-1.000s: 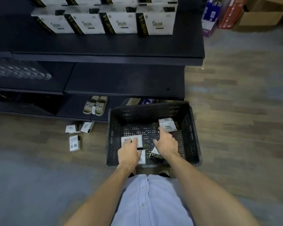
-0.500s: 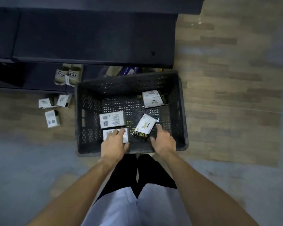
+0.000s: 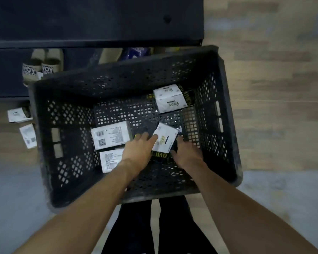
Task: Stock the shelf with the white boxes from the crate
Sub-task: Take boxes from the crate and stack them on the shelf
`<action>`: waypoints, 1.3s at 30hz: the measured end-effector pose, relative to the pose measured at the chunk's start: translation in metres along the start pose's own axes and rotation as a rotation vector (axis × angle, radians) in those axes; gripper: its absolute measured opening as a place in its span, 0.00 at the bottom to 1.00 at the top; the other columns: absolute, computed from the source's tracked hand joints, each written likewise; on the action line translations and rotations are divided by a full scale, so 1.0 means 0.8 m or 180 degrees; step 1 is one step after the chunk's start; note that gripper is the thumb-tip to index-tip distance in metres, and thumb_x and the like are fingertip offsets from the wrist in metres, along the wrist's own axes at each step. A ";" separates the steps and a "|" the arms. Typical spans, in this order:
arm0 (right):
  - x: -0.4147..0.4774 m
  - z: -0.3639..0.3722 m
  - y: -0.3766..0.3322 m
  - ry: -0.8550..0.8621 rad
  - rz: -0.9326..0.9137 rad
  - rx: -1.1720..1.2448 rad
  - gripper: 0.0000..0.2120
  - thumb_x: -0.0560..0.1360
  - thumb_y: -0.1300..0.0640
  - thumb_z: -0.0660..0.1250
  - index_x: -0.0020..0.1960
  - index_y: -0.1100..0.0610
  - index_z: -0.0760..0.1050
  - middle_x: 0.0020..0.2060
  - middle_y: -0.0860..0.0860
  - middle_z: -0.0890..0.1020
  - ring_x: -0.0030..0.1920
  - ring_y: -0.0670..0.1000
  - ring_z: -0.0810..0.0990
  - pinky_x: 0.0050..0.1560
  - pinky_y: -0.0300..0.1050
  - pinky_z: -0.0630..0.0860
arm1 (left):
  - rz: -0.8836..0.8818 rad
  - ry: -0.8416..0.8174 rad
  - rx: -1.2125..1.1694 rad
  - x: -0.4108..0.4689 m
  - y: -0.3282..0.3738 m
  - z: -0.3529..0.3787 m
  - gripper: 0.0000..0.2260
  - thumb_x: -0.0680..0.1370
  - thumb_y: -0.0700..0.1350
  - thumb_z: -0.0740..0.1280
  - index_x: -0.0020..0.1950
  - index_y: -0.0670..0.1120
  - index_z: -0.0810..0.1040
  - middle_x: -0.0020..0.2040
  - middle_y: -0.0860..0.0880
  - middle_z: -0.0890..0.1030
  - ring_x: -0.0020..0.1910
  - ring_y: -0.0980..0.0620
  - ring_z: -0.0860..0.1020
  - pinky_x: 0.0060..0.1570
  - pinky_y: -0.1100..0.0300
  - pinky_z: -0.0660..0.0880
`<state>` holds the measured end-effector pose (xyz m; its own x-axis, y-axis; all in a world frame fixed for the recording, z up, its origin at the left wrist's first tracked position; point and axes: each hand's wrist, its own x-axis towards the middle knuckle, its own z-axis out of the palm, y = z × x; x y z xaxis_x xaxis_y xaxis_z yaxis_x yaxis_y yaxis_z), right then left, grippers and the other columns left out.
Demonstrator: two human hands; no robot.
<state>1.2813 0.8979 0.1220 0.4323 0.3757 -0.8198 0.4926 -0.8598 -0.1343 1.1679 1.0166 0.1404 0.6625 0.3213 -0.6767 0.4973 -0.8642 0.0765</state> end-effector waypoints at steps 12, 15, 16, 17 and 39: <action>0.067 0.014 0.060 -0.0081 0.0204 -0.0372 0.18 0.79 0.55 0.65 0.68 0.54 0.71 0.63 0.57 0.77 0.63 0.59 0.77 0.60 0.50 0.74 | 0.1224 -0.0607 0.1366 0.154 0.042 0.044 0.44 0.77 0.37 0.67 0.79 0.62 0.42 0.80 0.43 0.42 0.78 0.37 0.45 0.70 0.37 0.63; 0.070 0.020 0.064 -0.0099 0.0217 -0.0296 0.17 0.78 0.56 0.66 0.66 0.55 0.72 0.63 0.57 0.77 0.63 0.59 0.77 0.60 0.49 0.74 | 0.1085 -0.0789 0.1257 0.170 0.045 0.036 0.39 0.78 0.43 0.68 0.78 0.64 0.47 0.79 0.42 0.51 0.76 0.36 0.54 0.65 0.38 0.69; 0.071 0.021 0.064 -0.0131 0.0223 -0.0282 0.16 0.79 0.56 0.66 0.66 0.56 0.72 0.63 0.57 0.77 0.63 0.59 0.77 0.59 0.48 0.75 | 0.0988 -0.0839 0.1165 0.172 0.042 0.034 0.40 0.77 0.45 0.70 0.78 0.63 0.48 0.78 0.42 0.54 0.75 0.37 0.58 0.62 0.40 0.72; 0.072 0.023 0.063 -0.0177 0.0215 -0.0251 0.17 0.78 0.56 0.66 0.66 0.56 0.72 0.63 0.57 0.77 0.63 0.58 0.77 0.58 0.48 0.75 | 0.0836 -0.0866 0.0996 0.172 0.037 0.032 0.42 0.75 0.46 0.73 0.79 0.62 0.49 0.77 0.43 0.58 0.73 0.37 0.64 0.59 0.44 0.76; 0.098 0.044 0.037 0.0100 0.0058 0.1104 0.25 0.74 0.56 0.72 0.67 0.52 0.66 0.57 0.57 0.77 0.55 0.59 0.78 0.45 0.47 0.73 | -0.0534 0.0046 -0.1890 0.132 -0.037 0.067 0.32 0.69 0.45 0.78 0.69 0.49 0.66 0.59 0.44 0.81 0.55 0.43 0.79 0.56 0.48 0.77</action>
<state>1.3034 0.8897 0.0339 0.4643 0.3650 -0.8070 0.2010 -0.9308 -0.3054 1.1933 1.0554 0.0272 0.5537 0.4430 -0.7051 0.8196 -0.4395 0.3675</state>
